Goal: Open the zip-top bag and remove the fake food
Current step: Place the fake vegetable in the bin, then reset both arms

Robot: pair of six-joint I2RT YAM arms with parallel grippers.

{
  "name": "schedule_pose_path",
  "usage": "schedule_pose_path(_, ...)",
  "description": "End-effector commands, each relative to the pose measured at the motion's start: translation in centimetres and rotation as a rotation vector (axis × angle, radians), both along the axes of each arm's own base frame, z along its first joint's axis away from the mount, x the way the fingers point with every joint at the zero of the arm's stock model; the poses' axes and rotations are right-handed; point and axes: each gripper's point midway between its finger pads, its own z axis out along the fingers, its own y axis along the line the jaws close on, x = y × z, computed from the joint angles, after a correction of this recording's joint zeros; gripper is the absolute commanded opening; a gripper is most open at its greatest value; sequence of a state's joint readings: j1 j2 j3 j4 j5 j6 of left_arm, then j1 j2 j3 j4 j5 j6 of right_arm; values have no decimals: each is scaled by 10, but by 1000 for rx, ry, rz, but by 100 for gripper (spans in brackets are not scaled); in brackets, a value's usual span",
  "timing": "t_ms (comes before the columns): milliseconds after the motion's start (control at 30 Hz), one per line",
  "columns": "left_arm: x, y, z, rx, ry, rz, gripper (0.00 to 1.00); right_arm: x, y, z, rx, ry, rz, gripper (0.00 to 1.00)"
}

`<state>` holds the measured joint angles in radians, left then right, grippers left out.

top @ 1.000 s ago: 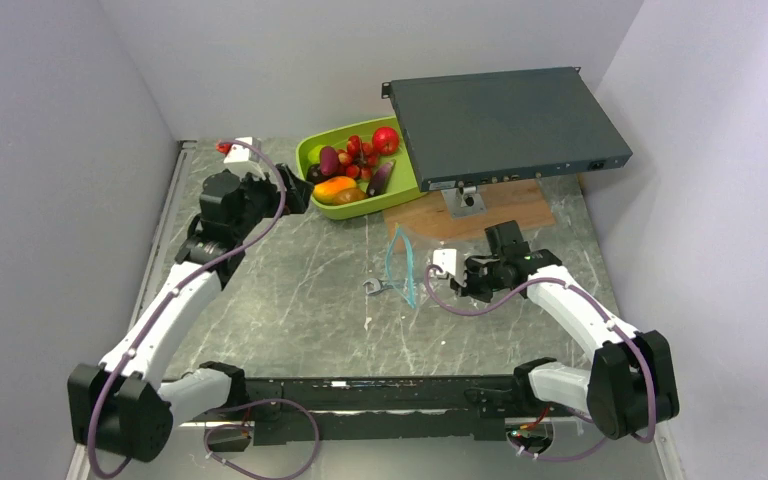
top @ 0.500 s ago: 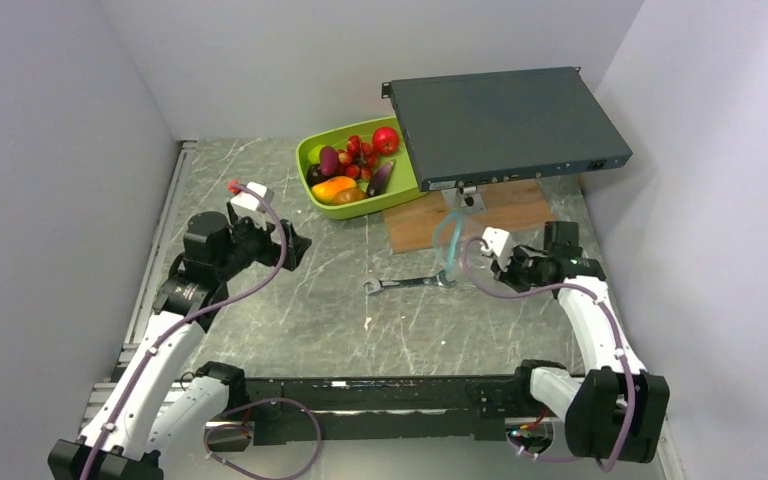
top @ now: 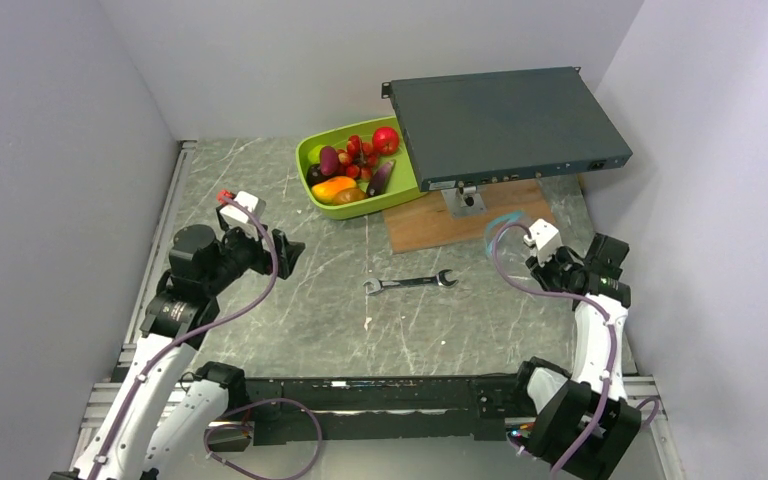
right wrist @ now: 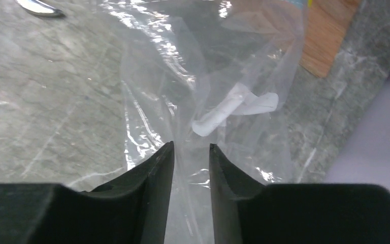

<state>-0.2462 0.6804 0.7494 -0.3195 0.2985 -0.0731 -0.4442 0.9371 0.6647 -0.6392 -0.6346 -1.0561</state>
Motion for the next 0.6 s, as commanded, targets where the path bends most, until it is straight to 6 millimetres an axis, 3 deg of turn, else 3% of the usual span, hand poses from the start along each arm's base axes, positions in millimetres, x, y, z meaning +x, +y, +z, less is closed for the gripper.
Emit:
schedule_pose_path(0,-2,-1,16,-1,-70,-16,100,12,-25,12,-23,-77,-128,44)
schedule_pose_path(267,-6,-4,20,-8,-73,-35,100,1,-12,49,90,-190,-128,98)
schedule_pose_path(567,1,7,21,2,-81,8,100,-3,5,110,369,-254,-312,100)
